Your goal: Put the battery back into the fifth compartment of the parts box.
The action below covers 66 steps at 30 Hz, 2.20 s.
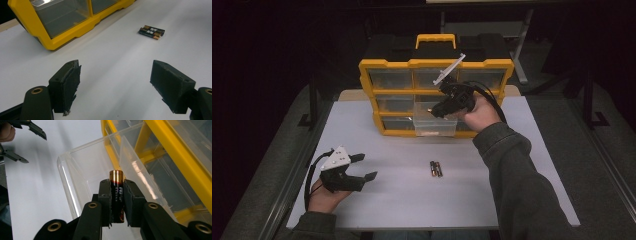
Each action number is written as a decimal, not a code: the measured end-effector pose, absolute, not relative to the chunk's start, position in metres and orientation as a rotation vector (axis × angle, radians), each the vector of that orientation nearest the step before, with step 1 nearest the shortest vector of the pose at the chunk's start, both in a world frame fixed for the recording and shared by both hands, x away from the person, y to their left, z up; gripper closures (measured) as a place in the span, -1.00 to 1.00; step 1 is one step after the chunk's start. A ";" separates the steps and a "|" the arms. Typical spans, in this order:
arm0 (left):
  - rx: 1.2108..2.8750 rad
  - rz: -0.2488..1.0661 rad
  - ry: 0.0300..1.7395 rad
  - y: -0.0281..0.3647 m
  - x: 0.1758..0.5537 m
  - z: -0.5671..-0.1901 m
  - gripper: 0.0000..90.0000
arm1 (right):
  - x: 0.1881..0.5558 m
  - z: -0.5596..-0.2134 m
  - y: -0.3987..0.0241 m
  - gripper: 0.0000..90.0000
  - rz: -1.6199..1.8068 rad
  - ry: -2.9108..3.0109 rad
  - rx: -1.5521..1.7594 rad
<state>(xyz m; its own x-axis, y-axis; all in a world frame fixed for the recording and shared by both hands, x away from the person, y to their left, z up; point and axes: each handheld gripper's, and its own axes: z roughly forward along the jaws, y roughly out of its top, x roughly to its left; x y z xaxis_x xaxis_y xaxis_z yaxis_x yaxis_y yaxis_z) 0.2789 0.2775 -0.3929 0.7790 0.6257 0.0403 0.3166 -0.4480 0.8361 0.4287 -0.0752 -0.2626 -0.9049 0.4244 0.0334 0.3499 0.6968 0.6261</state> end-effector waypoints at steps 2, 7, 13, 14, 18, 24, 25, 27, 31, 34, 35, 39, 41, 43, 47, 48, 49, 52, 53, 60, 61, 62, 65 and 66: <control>2.067 0.435 0.699 0.278 0.279 -0.393 -0.49 | 0.429 -0.263 -0.075 0.66 0.993 2.788 0.644; 2.064 0.434 0.700 0.278 0.279 -0.393 -0.49 | 0.428 -0.262 -0.076 0.56 0.993 2.780 0.664; 2.068 0.433 0.700 0.277 0.279 -0.393 -0.48 | 0.425 -0.256 -0.079 0.53 1.021 2.761 0.673; 2.067 0.432 0.701 0.278 0.279 -0.393 -0.49 | 0.423 -0.254 -0.080 0.53 1.032 2.758 0.677; 2.067 0.435 0.694 0.278 0.280 -0.392 -0.49 | 0.417 -0.247 -0.083 0.50 1.073 2.743 0.698; 2.058 0.428 0.701 0.276 0.279 -0.392 -0.49 | 0.405 -0.238 -0.089 0.43 1.107 2.733 0.699; 2.060 0.428 0.699 0.277 0.279 -0.392 -0.49 | 0.403 -0.237 -0.090 0.42 1.117 2.731 0.697; 2.058 0.426 0.697 0.276 0.279 -0.392 -0.49 | 0.398 -0.236 -0.092 0.41 1.137 2.730 0.694; 2.062 0.426 0.693 0.275 0.279 -0.392 -0.49 | 0.388 -0.235 -0.098 0.39 1.170 2.723 0.695; 2.066 0.425 0.687 0.274 0.279 -0.392 -0.49 | 0.380 -0.236 -0.102 0.37 1.175 2.718 0.686; 2.067 0.423 0.688 0.274 0.279 -0.392 -0.49 | 0.377 -0.237 -0.104 0.37 1.183 2.714 0.675; 2.065 0.423 0.690 0.273 0.279 -0.393 -0.49 | 0.365 -0.243 -0.108 0.37 1.201 2.716 0.675; 2.071 0.426 0.688 0.273 0.279 -0.393 -0.49 | 0.360 -0.246 -0.110 0.36 1.206 2.713 0.677; 2.069 0.423 0.693 0.273 0.279 -0.393 -0.49 | 0.356 -0.250 -0.111 0.35 1.205 2.710 0.657; 2.067 0.425 0.692 0.273 0.279 -0.393 -0.48 | 0.348 -0.258 -0.112 0.34 1.193 2.720 0.668; 2.064 0.425 0.692 0.273 0.279 -0.393 -0.48 | 0.347 -0.260 -0.112 0.34 1.195 2.722 0.664; 2.065 0.425 0.692 0.273 0.279 -0.393 -0.48 | 0.345 -0.263 -0.112 0.34 1.194 2.723 0.669; 2.067 0.425 0.692 0.273 0.279 -0.393 -0.48 | 0.339 -0.271 -0.113 0.31 1.191 2.729 0.679; 2.068 0.425 0.691 0.273 0.279 -0.393 -0.48 | 0.336 -0.274 -0.113 0.30 1.191 2.731 0.686; 2.089 0.439 0.679 0.276 0.279 -0.391 -0.48 | 0.330 -0.295 -0.110 0.27 1.175 2.748 0.714; 2.066 0.437 0.682 0.275 0.279 -0.392 -0.48 | 0.330 -0.299 -0.110 0.26 1.168 2.752 0.716; 2.065 0.437 0.683 0.275 0.279 -0.392 -0.48 | 0.329 -0.303 -0.109 0.25 1.160 2.755 0.719; 2.067 0.427 0.693 0.274 0.279 -0.392 -0.48 | 0.329 -0.314 -0.108 0.23 1.146 2.768 0.735; 2.064 0.428 0.693 0.274 0.279 -0.392 -0.48 | 0.329 -0.317 -0.108 0.22 1.152 2.774 0.748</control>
